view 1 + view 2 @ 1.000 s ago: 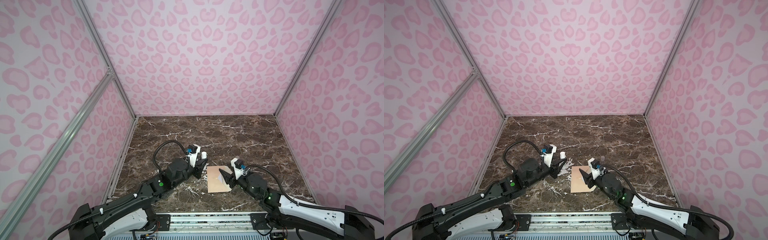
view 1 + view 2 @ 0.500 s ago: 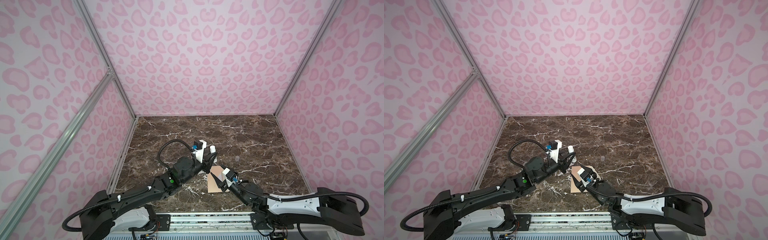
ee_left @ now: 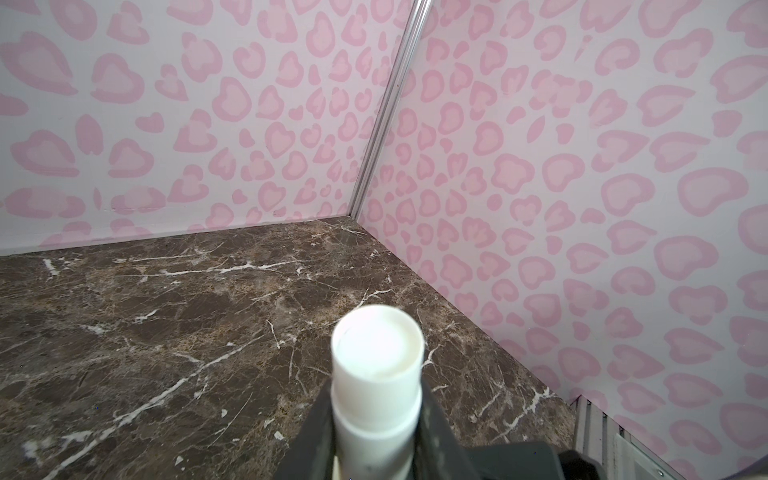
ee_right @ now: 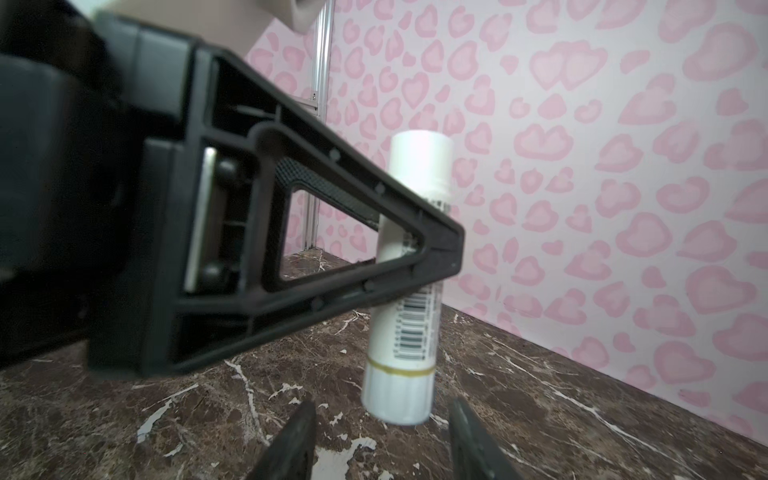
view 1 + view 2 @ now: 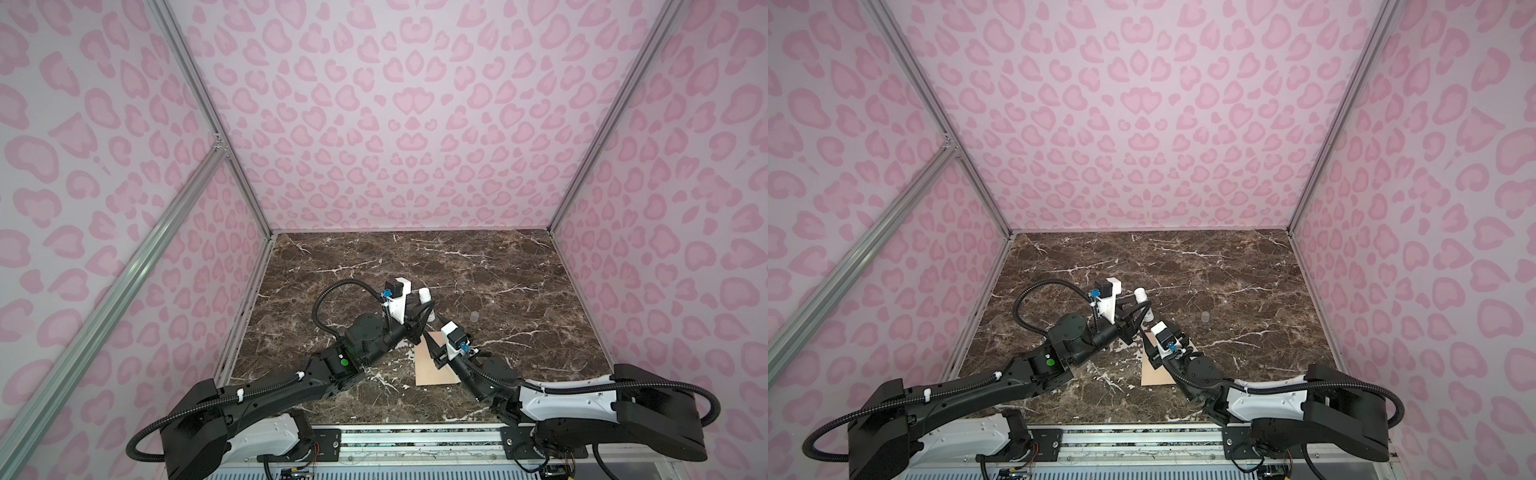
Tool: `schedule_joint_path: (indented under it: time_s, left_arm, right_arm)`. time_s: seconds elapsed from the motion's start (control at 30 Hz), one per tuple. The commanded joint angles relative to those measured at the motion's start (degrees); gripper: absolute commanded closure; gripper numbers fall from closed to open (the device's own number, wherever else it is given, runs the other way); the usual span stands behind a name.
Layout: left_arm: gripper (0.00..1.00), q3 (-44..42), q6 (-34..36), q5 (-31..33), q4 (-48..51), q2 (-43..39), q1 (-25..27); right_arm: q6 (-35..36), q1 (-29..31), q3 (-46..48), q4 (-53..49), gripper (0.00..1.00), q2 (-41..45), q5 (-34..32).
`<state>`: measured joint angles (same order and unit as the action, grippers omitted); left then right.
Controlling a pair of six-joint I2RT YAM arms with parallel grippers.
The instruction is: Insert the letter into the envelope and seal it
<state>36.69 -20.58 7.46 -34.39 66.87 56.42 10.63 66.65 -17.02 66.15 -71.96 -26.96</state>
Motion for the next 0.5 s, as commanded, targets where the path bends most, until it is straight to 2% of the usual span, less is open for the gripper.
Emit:
schedule_joint_path:
  time_s: [0.0,0.13,0.37,0.47]
  left_arm:
    - [0.75,-0.29,-0.37,-0.43,-2.96,-0.07,0.09]
    - [0.75,-0.3,-0.42,-0.61,-2.81,0.13,0.04]
    - [0.75,-0.12,-0.59,-1.04,-2.62,0.28,0.18]
    - [0.75,0.05,-0.6,-1.13,-2.15,0.36,0.18]
  right_arm:
    - [-0.85,-0.19,-0.93,1.24,0.51,-0.45,-0.72]
    - [-0.85,-0.34,-1.44,1.17,0.6,-0.94,-0.46]
    - [-1.81,-0.47,-1.92,0.3,0.63,-1.64,-0.21]
    - [-1.88,-0.47,-2.13,-0.01,0.68,-1.67,-0.25]
